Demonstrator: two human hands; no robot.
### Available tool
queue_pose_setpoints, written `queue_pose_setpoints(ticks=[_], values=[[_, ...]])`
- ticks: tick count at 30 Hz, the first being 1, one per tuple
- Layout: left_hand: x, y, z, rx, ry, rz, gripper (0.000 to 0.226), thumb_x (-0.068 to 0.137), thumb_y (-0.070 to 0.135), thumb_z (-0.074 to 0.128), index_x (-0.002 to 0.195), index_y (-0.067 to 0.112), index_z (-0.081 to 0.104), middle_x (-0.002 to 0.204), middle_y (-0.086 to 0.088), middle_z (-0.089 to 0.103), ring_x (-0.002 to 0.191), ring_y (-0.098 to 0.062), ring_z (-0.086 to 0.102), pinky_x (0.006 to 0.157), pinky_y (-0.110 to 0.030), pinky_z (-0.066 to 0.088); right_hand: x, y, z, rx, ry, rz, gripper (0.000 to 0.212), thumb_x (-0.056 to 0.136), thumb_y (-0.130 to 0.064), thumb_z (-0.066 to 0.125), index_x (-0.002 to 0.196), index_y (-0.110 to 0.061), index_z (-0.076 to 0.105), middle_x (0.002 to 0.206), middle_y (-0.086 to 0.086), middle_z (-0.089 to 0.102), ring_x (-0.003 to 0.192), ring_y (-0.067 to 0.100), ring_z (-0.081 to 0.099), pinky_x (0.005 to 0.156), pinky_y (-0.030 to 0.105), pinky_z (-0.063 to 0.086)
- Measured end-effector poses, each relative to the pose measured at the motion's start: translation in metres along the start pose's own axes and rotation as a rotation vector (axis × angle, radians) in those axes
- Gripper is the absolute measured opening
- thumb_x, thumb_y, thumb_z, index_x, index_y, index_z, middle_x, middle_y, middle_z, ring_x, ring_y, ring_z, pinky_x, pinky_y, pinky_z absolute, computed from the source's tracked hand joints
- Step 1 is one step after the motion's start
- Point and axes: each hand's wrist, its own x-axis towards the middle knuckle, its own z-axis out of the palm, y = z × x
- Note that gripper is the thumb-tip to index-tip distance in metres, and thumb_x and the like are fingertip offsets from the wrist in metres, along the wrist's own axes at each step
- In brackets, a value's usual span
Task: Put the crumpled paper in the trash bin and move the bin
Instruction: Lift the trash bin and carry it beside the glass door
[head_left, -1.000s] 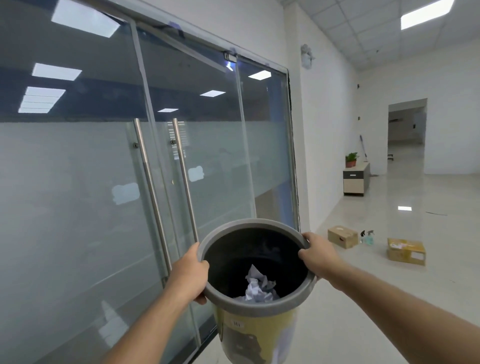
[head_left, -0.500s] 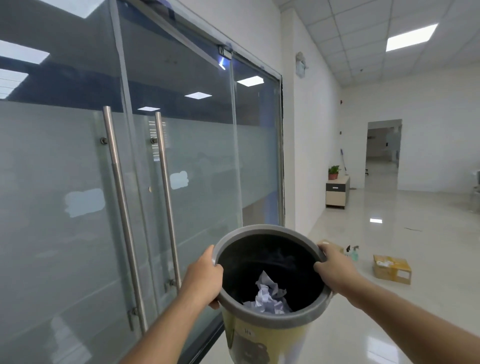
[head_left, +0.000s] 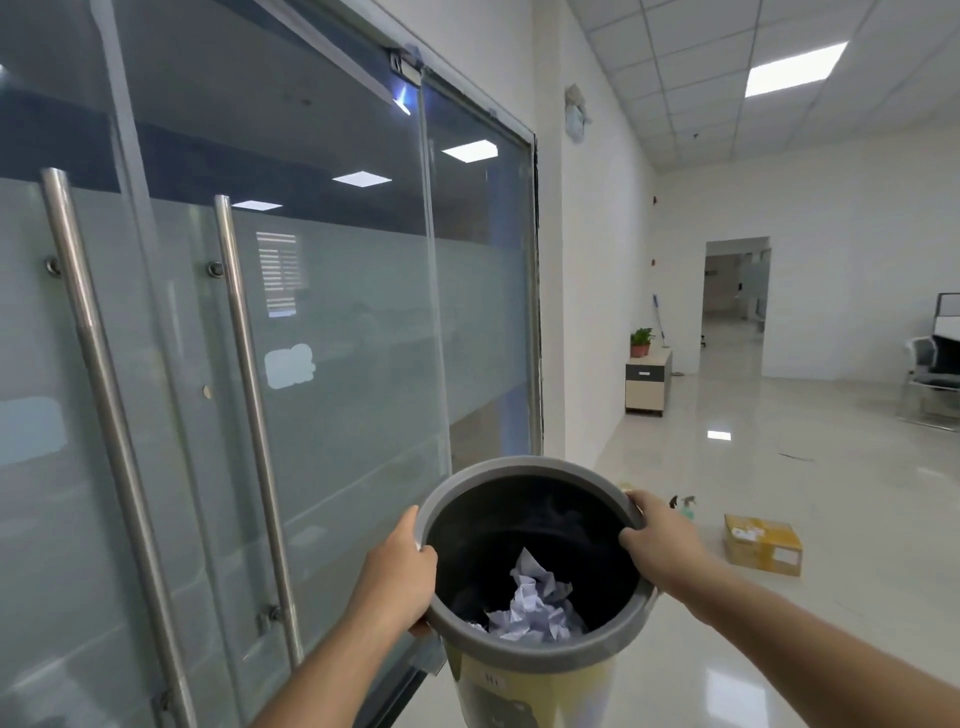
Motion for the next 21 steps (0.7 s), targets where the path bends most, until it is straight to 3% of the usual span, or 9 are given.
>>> queue_pose_setpoints(ticks=[3,8,12,15,18,21], values=[[0.030,0.009,0.018,0.022,0.010,-0.010,0.047,0.101,0.021,0.045,0.144,0.034,0.034,0.093,-0.004,0.066,0.067,-0.022,0.073,0.049,-0.033,0.063,0.041,0.010,0.002,-0.017,-0.020,-0.019,0.039,0.082,-0.010,0.049,0.120,-0.022,0.053,0.096,0.006,0.065,0.081,0.024,0.068,0.060,0.042,0.063],[0.068,0.008,0.044,0.040,0.029,-0.043,0.055,0.100,0.021,0.041,0.150,0.037,0.024,0.098,-0.008,0.068,0.059,-0.020,0.069,0.042,-0.027,0.056,0.090,0.021,0.015,-0.029,-0.041,-0.045,0.037,0.083,-0.006,0.048,0.117,-0.019,0.055,0.093,0.002,0.062,0.085,0.020,0.063,0.078,0.041,0.058],[0.094,-0.001,0.059,0.047,0.004,-0.066,0.043,0.101,0.020,0.040,0.141,0.036,0.032,0.090,-0.010,0.068,0.056,-0.020,0.070,0.042,-0.025,0.055,0.119,0.032,0.034,-0.034,-0.063,-0.037,0.040,0.081,0.000,0.048,0.118,-0.012,0.057,0.100,0.009,0.065,0.090,0.025,0.059,0.080,0.035,0.050],[0.114,-0.013,0.069,0.059,-0.022,-0.083,0.043,0.100,0.021,0.040,0.140,0.037,0.034,0.090,-0.012,0.068,0.057,-0.024,0.074,0.043,-0.033,0.061,0.130,0.041,0.050,-0.036,-0.064,0.011,0.043,0.081,-0.001,0.047,0.122,-0.014,0.055,0.103,0.010,0.064,0.093,0.027,0.059,0.083,0.037,0.051],[0.135,-0.035,0.085,0.070,-0.050,-0.096,0.048,0.098,0.020,0.038,0.141,0.039,0.032,0.093,-0.014,0.069,0.053,-0.026,0.073,0.040,-0.033,0.059,0.139,0.054,0.069,-0.052,-0.082,0.048,0.047,0.082,-0.003,0.047,0.127,-0.017,0.052,0.106,0.010,0.065,0.096,0.028,0.062,0.087,0.043,0.055],[0.149,-0.065,0.106,0.087,-0.069,-0.120,0.051,0.095,0.020,0.037,0.142,0.038,0.029,0.096,-0.017,0.068,0.048,-0.030,0.072,0.041,-0.044,0.061,0.148,0.076,0.095,-0.091,-0.073,0.073,0.047,0.083,-0.004,0.046,0.128,-0.017,0.050,0.108,0.011,0.064,0.093,0.028,0.059,0.083,0.039,0.053]])
